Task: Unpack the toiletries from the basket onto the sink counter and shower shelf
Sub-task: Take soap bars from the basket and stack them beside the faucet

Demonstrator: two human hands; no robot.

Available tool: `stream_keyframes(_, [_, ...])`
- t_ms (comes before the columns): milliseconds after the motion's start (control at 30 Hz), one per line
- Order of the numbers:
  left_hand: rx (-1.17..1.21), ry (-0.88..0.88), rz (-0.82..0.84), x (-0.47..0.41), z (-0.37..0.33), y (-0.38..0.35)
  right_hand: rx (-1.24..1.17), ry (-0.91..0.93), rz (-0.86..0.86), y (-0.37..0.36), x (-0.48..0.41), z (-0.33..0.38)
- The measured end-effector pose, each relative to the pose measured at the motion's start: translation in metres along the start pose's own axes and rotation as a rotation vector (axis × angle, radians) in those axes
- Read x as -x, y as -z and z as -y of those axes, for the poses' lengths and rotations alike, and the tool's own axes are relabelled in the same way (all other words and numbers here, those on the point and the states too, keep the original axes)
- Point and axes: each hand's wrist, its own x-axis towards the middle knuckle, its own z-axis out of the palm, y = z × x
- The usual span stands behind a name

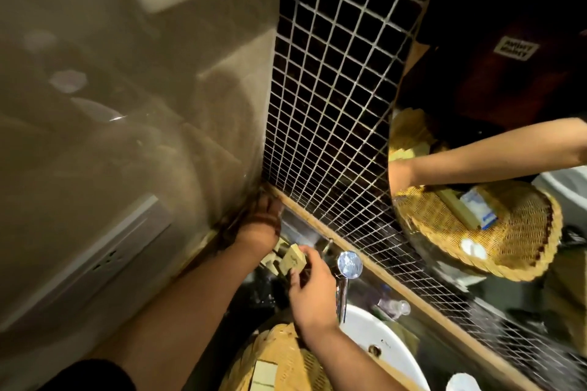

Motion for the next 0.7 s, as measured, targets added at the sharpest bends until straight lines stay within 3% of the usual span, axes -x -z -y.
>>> stream_keyframes(100, [-0.027, -0.004, -0.010, -0.003, 0.001, -0.006, -0.008, -0.032, -0.002, -0.003, -0.003, -0.003])
stream_keyframes(200, [0.103, 0.034, 0.038, -0.005, 0.009, -0.009, -0.053, -0.067, -0.001, -0.005, -0.007, -0.004])
stream_keyframes(400, [0.125, -0.039, 0.031, -0.004, 0.014, -0.022, -0.050, -0.036, 0.033, -0.006, -0.015, -0.005])
stream_keyframes(700, [-0.012, -0.074, 0.103, 0.007, 0.021, -0.025, -0.013, -0.006, 0.077, -0.011, -0.018, -0.004])
